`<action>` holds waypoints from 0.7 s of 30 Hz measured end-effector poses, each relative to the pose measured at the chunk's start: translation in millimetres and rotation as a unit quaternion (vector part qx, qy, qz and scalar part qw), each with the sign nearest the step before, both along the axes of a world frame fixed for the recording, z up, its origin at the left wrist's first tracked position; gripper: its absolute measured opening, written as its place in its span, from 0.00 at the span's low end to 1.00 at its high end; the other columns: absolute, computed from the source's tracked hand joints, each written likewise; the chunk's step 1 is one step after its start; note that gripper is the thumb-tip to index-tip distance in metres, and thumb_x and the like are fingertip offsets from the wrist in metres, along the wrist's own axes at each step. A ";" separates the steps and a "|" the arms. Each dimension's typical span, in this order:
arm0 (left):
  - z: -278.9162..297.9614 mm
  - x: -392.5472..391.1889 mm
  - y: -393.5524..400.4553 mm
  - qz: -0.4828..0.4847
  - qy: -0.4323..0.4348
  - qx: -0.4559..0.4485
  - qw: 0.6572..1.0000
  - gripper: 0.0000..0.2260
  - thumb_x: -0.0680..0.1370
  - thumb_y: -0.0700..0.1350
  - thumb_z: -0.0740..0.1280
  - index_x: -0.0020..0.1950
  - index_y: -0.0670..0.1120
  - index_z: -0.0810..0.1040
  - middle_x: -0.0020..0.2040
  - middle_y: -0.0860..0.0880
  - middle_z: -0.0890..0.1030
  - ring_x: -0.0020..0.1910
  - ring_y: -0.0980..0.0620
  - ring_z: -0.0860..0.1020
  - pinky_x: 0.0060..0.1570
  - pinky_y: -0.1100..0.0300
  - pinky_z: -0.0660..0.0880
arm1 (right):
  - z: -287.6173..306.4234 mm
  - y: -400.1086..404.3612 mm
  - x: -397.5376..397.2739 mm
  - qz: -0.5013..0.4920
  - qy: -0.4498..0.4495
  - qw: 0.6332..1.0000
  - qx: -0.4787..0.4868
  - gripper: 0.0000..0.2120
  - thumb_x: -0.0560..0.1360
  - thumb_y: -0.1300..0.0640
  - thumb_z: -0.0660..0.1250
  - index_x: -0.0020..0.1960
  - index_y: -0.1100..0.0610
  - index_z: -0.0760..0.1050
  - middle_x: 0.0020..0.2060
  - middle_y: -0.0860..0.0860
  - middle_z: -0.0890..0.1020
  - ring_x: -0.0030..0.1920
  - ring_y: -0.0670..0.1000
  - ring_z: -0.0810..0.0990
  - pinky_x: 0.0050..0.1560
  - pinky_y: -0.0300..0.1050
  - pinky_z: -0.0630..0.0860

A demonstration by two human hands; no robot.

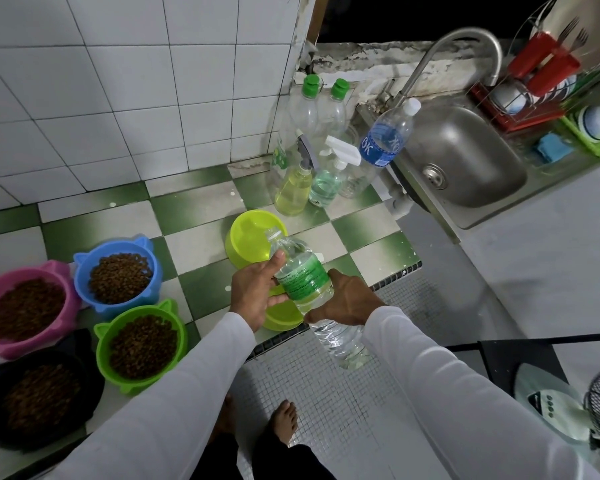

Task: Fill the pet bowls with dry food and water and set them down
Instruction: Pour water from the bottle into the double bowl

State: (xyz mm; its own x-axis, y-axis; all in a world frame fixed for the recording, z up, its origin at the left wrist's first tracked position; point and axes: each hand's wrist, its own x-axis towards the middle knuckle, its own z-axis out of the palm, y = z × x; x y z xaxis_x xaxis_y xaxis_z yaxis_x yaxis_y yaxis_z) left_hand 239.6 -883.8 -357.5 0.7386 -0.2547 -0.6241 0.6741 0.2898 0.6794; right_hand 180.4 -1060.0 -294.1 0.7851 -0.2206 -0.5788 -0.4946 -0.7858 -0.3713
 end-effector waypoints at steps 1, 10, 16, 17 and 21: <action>-0.7 0.1 0.0 0.000 0.000 0.001 1.000 0.28 0.67 0.59 0.80 0.58 0.41 0.84 0.53 0.43 0.87 0.57 0.40 0.84 0.49 0.37 0.83 | 0.3 0.1 0.1 0.001 -0.001 1.000 0.000 0.41 0.60 0.42 0.83 0.68 0.52 0.72 0.56 0.51 0.82 0.53 0.52 0.80 0.55 0.46 0.77; -2.3 0.0 -0.5 0.002 0.004 -0.002 1.000 0.28 0.67 0.59 0.79 0.59 0.41 0.84 0.54 0.43 0.87 0.56 0.41 0.84 0.47 0.39 0.84 | -0.7 -0.3 0.1 0.005 -0.001 1.000 -0.004 0.40 0.59 0.42 0.83 0.66 0.52 0.73 0.54 0.50 0.83 0.52 0.52 0.80 0.53 0.45 0.78; -1.7 -0.7 -1.1 0.002 0.005 -0.008 1.000 0.29 0.66 0.60 0.79 0.59 0.41 0.84 0.54 0.43 0.87 0.56 0.41 0.84 0.45 0.43 0.84 | -1.4 -1.1 0.4 0.006 0.002 1.000 -0.006 0.41 0.58 0.41 0.83 0.66 0.52 0.73 0.54 0.50 0.82 0.53 0.52 0.81 0.55 0.48 0.79; -1.6 -0.8 -1.1 0.002 0.006 -0.007 1.000 0.29 0.66 0.60 0.79 0.59 0.41 0.84 0.54 0.43 0.87 0.56 0.41 0.84 0.45 0.43 0.84 | -1.5 -1.2 0.4 0.006 0.002 1.000 -0.006 0.41 0.58 0.41 0.83 0.66 0.52 0.73 0.54 0.50 0.82 0.53 0.52 0.81 0.55 0.47 0.79; -2.0 -0.5 -1.1 0.004 0.007 -0.005 1.000 0.29 0.66 0.60 0.79 0.58 0.41 0.84 0.53 0.43 0.87 0.56 0.40 0.84 0.44 0.43 0.84 | -2.8 -2.1 0.0 0.007 0.002 1.000 -0.006 0.41 0.58 0.41 0.83 0.66 0.51 0.73 0.54 0.49 0.82 0.52 0.52 0.81 0.54 0.47 0.78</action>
